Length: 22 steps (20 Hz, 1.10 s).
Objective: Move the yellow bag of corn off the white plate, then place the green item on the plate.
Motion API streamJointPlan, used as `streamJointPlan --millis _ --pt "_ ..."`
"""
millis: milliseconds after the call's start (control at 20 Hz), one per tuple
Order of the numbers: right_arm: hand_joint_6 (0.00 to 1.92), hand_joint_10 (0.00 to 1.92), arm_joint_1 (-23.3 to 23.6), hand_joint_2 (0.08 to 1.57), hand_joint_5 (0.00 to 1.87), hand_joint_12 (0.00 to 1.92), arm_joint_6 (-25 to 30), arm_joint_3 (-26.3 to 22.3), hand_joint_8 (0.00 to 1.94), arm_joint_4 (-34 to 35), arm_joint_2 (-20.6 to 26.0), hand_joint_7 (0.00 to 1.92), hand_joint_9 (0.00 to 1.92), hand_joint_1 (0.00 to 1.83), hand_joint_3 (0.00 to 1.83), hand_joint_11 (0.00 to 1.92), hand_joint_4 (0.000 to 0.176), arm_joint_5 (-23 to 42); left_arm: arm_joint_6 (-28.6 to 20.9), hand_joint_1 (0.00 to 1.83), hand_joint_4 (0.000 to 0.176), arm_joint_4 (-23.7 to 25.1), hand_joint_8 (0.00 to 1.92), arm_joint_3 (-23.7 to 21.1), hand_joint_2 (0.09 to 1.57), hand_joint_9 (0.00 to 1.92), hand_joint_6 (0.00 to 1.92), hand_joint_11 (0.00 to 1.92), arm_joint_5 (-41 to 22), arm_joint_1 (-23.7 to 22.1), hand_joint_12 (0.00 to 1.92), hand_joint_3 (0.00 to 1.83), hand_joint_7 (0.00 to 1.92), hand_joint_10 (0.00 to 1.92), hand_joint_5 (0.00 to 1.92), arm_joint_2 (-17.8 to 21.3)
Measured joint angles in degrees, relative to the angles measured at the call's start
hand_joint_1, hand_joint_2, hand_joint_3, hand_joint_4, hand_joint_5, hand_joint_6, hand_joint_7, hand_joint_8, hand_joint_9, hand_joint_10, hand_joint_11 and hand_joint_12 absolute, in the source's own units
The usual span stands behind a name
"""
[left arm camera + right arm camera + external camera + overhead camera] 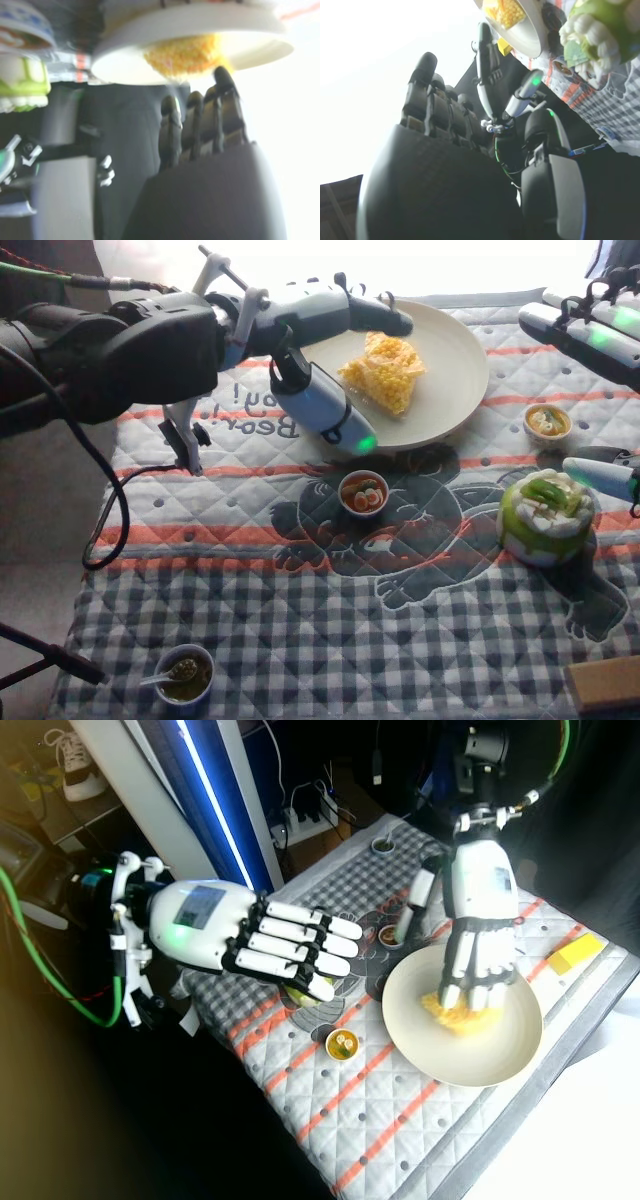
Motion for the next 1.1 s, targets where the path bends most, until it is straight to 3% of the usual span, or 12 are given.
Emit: streamJointPlan --millis 150,250,350,400,450,500,550,600,650,850,1000,1100 --pt "0.00 0.01 0.0 1.28 0.00 0.61 0.0 0.0 0.00 -0.1 -0.4 0.00 0.05 0.56 0.00 0.00 0.000 0.0 0.0 1.09 0.090 -0.3 0.00 0.1 0.95 0.00 0.01 0.00 -0.1 0.0 0.00 0.00 0.00 0.00 0.15 0.0" --pt "0.00 0.00 0.0 1.29 0.00 0.74 0.0 0.0 0.00 0.1 -0.4 0.00 0.06 0.56 0.00 0.00 0.000 0.0 3.3 1.11 0.099 -3.8 0.00 1.4 0.99 0.00 0.00 0.00 0.0 0.0 0.00 0.00 0.00 0.00 0.09 -0.9" --pt "0.00 0.01 0.0 1.28 0.00 0.88 0.0 0.3 0.00 0.1 -0.5 0.00 0.06 0.55 0.00 0.00 0.000 0.0 14.5 1.29 0.034 -14.3 0.00 3.2 0.96 0.00 0.03 0.00 0.0 -0.2 0.00 0.00 0.00 0.00 0.17 -2.4" --pt "0.00 0.01 0.0 1.28 0.00 0.82 0.0 0.3 0.00 0.3 -0.5 0.01 0.07 0.56 0.00 0.00 0.000 0.0 20.4 1.29 0.013 -19.8 0.00 4.5 0.98 0.00 0.03 0.00 -0.1 -0.3 0.00 0.00 0.00 0.00 0.15 -3.7" --pt "0.00 0.01 0.0 1.29 0.00 0.71 0.0 0.3 0.00 0.2 -0.6 0.01 0.05 0.57 0.00 0.00 0.000 0.0 25.3 1.13 0.078 -24.6 0.00 5.6 1.01 0.00 0.01 0.00 -0.2 -0.4 0.00 0.01 0.00 0.00 0.09 -4.7" --pt "0.00 0.00 0.0 1.29 0.00 0.72 0.1 0.4 0.00 0.1 -0.7 0.00 0.04 0.57 0.00 0.00 0.000 0.0 28.8 0.99 0.054 -29.2 0.00 6.6 1.00 0.00 0.01 0.00 0.0 -0.4 0.00 0.00 0.00 0.00 0.10 -5.6" --pt "0.00 0.00 0.0 1.29 0.00 0.72 0.1 0.4 0.00 0.3 -0.8 0.00 0.04 0.57 0.00 0.00 0.000 0.0 29.6 0.99 0.054 -30.4 0.00 7.1 1.00 0.00 0.01 0.00 0.0 -0.4 0.00 0.00 0.00 0.00 0.10 -5.9" --pt "0.00 0.01 0.0 1.29 0.00 0.72 0.2 0.5 0.00 0.4 -0.8 0.01 0.05 0.59 0.00 0.00 0.000 0.0 30.3 1.09 0.020 -31.8 0.01 8.5 0.96 0.00 0.04 0.00 0.1 -0.4 0.00 0.00 0.03 0.00 0.17 -6.7" --pt "0.00 0.01 -0.3 1.29 0.00 0.73 0.3 0.5 0.00 0.3 -0.8 0.01 0.05 0.59 0.00 0.00 0.000 0.2 30.4 1.11 0.009 -32.6 0.01 9.8 0.97 0.00 0.04 0.00 0.1 -0.4 0.00 0.00 0.03 0.00 0.17 -7.5" --pt "0.00 0.01 -0.3 1.28 0.00 0.94 0.4 0.5 0.00 0.3 -1.0 0.02 0.07 0.60 0.00 0.00 0.000 0.0 30.5 1.10 0.000 -33.5 0.00 11.5 1.04 0.00 0.02 0.00 0.3 -0.4 0.00 0.02 0.00 0.00 0.13 -8.8" --pt "0.00 0.00 -0.4 1.29 0.00 0.68 0.5 0.5 0.00 0.2 -1.0 0.00 0.02 0.57 0.00 0.00 0.000 0.0 30.5 1.07 0.005 -33.7 0.00 12.1 1.07 0.00 0.01 0.00 0.9 -0.2 0.00 0.03 0.00 0.00 0.10 -9.9" --pt "0.00 0.01 -0.4 1.30 0.00 0.71 0.5 0.6 0.00 0.3 -1.0 0.00 0.04 0.56 0.00 0.00 0.000 0.0 30.5 1.08 0.014 -33.9 0.00 12.4 1.05 0.00 0.02 0.00 1.2 0.0 0.00 0.02 0.00 0.00 0.14 -10.4"
